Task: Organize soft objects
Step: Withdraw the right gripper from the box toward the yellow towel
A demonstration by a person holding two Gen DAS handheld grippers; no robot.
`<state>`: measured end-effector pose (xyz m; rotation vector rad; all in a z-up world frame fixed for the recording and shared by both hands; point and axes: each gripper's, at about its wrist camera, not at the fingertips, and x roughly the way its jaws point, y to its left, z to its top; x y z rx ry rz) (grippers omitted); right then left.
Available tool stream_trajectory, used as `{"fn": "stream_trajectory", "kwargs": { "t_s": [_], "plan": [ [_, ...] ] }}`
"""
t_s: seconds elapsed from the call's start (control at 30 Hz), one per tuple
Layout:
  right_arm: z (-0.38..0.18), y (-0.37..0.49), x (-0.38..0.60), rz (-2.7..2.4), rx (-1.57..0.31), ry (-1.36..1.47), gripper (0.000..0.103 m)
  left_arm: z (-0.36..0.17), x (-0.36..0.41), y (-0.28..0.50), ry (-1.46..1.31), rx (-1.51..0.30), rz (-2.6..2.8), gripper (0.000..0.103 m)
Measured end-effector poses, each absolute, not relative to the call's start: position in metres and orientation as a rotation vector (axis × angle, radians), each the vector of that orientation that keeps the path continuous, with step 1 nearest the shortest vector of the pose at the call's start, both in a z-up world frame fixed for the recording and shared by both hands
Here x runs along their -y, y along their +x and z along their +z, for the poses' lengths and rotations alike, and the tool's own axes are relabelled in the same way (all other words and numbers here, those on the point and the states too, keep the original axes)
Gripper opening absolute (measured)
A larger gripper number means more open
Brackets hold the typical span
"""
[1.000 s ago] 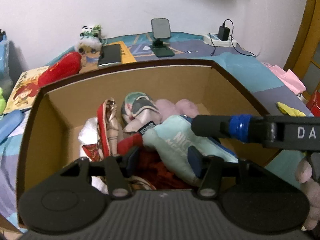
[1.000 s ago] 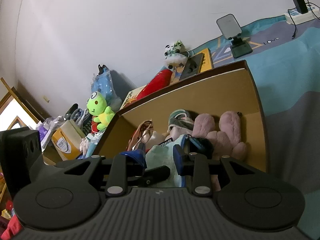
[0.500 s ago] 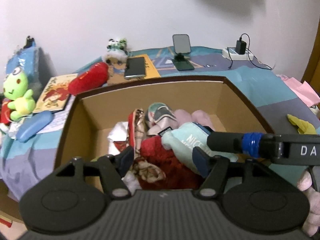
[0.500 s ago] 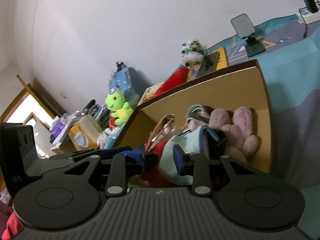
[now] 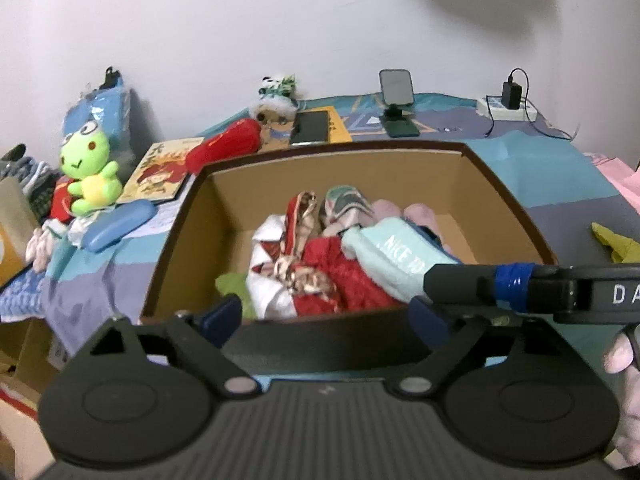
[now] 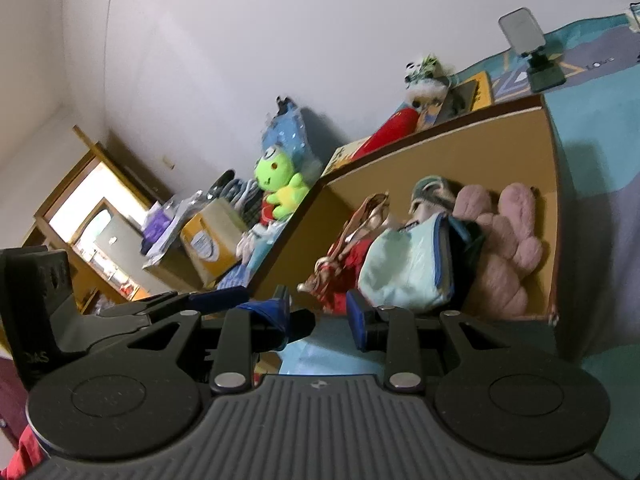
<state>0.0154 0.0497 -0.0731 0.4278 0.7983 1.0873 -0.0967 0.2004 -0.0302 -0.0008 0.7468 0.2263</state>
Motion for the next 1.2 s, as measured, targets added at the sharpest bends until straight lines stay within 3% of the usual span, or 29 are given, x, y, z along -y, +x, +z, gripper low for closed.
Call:
{"fn": "stream_trajectory", "kwargs": {
  "t_s": [0.63, 1.2],
  "plan": [
    [-0.091, 0.006, -0.023, 1.097, -0.929, 0.336, 0.014, -0.069, -0.148, -0.095, -0.039, -0.878, 0.173, 0.094],
    [-0.115, 0.013, 0.061, 0.856, -1.007, 0.338, 0.015, -0.106, -0.058, -0.054, 0.001, -0.992, -0.087, 0.094]
  ]
}}
